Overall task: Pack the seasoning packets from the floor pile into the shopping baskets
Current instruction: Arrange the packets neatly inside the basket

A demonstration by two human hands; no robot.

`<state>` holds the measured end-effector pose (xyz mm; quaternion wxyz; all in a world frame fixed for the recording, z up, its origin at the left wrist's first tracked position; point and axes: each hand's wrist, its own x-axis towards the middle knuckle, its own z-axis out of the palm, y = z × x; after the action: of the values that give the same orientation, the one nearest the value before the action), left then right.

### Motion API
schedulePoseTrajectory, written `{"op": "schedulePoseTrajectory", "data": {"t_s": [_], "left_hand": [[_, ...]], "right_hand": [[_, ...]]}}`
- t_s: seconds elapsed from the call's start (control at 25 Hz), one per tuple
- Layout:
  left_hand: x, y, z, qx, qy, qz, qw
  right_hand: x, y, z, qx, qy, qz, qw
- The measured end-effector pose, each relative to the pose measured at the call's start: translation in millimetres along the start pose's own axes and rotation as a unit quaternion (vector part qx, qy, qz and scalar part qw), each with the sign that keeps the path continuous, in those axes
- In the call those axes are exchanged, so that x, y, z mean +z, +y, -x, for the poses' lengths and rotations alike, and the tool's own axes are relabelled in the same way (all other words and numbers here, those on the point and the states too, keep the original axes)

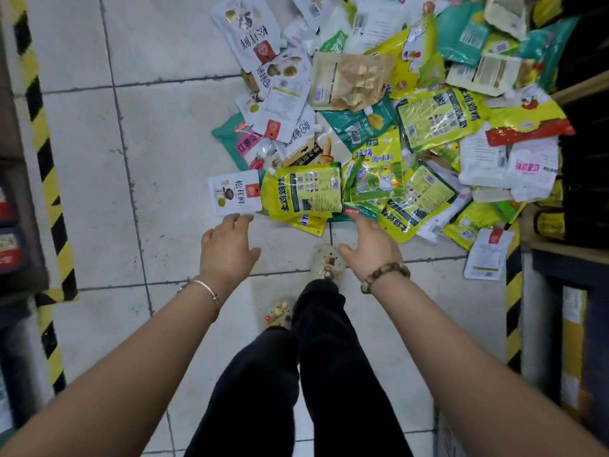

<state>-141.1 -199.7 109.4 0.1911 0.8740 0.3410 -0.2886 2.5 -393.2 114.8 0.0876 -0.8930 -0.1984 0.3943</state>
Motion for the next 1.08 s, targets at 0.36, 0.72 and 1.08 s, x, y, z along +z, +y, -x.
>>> {"op": "schedulePoseTrajectory", "data": {"t_s": [0.36,0.72,1.08], "left_hand": [[58.2,-51.1,-124.3,-0.002,-0.071,-0.085,0.994],[148.0,-111.7,-269.3,0.037,-0.047,-0.124,0.990],[161.4,-124.0,-308.5,0.046,0.030,-0.172,0.983]], "right_hand": [[65.9,-8.0,-138.1,-0.009,-0.051,0.102,0.993],[162.6,-13.7,-278.6,-0.085,0.023,0.179,0.980],[181.0,-5.0,-289.9,-0.084,0.138,0.226,0.961]]}}
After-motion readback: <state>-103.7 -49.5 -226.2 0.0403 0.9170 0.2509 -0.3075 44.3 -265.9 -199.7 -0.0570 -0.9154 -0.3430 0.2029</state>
